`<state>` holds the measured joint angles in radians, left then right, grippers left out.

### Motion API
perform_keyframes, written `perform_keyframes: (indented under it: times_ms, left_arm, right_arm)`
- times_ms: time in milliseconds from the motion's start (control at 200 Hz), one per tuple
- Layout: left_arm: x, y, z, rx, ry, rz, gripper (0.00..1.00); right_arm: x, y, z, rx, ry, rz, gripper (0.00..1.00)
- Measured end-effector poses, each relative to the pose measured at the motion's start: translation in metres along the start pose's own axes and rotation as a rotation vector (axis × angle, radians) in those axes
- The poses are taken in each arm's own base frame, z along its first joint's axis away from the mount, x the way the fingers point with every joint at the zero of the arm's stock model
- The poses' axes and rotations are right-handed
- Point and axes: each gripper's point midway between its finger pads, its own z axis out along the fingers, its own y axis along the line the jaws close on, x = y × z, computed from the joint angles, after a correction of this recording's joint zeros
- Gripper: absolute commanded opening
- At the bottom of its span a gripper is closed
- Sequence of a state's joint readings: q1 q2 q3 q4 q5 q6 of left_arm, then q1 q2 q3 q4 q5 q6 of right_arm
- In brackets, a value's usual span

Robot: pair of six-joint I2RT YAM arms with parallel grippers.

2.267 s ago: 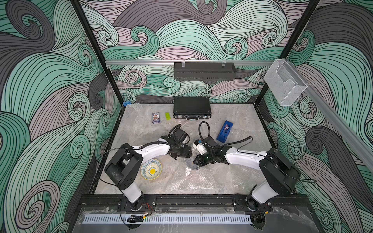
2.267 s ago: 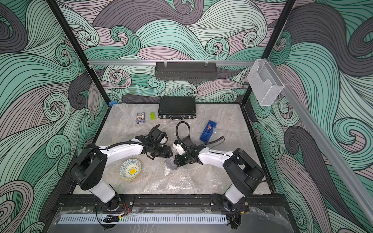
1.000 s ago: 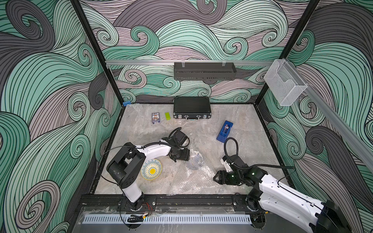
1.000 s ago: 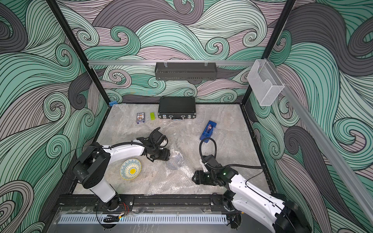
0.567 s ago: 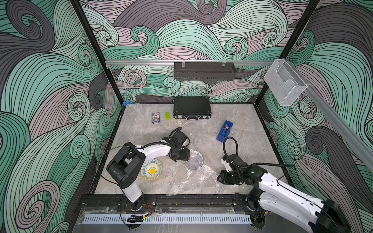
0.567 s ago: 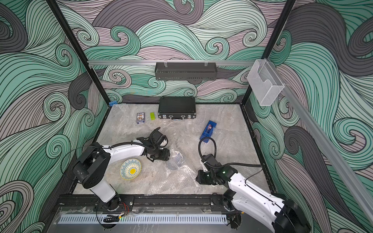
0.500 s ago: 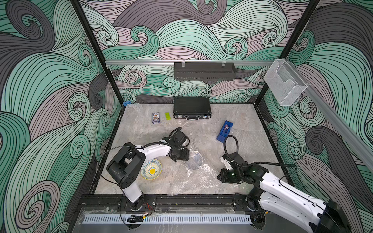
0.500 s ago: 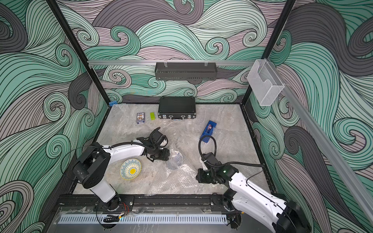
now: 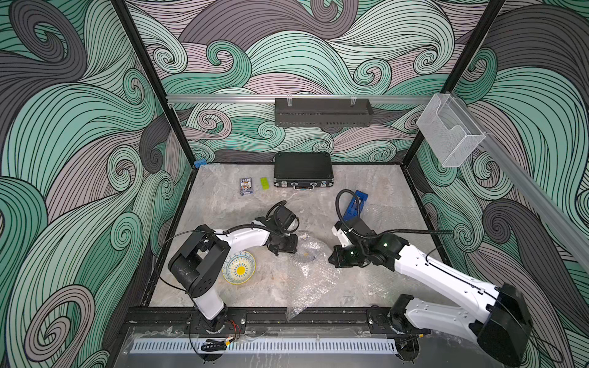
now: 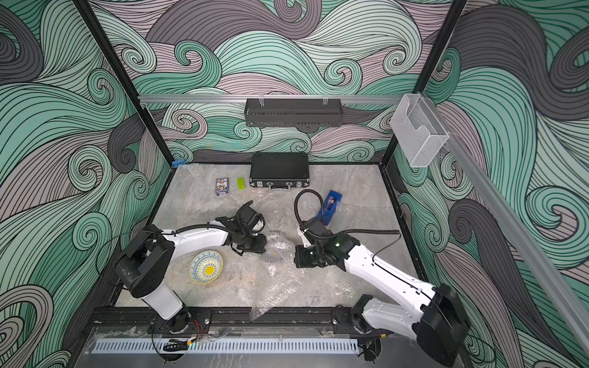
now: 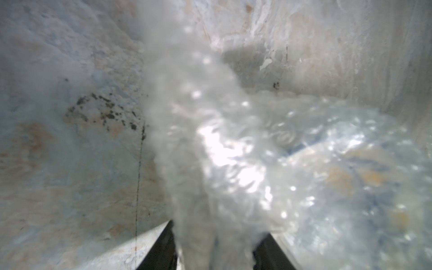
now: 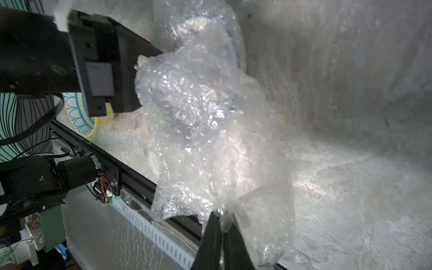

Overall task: Wrap bowls in bubble wrap
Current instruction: Wrap the bowl in bubble wrap.

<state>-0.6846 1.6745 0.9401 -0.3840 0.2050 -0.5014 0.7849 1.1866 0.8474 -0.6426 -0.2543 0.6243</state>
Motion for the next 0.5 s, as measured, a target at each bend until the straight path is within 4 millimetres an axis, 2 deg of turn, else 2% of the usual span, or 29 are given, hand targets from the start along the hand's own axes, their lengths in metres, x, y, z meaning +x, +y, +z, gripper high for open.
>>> perform_keyframes:
  times_ms: [140,265,340,500]
  left_arm:
    - [0.003,0.001,0.001,0.003,0.005,0.000,0.44]
    - [0.002,0.000,0.001,0.009,0.003,0.002,0.43]
    - [0.002,-0.001,0.001,0.009,0.003,0.003,0.42]
    - [0.002,-0.002,0.001,0.016,0.002,0.006,0.41]
  right_arm:
    - [-0.013,0.016,0.015,0.013,0.025,-0.037,0.07]
    - [-0.019,0.022,0.031,0.029,0.048,-0.053,0.07]
    - [-0.019,0.021,0.037,0.044,0.055,-0.060,0.07]
    - [-0.016,0.012,0.037,0.076,0.036,-0.065,0.07]
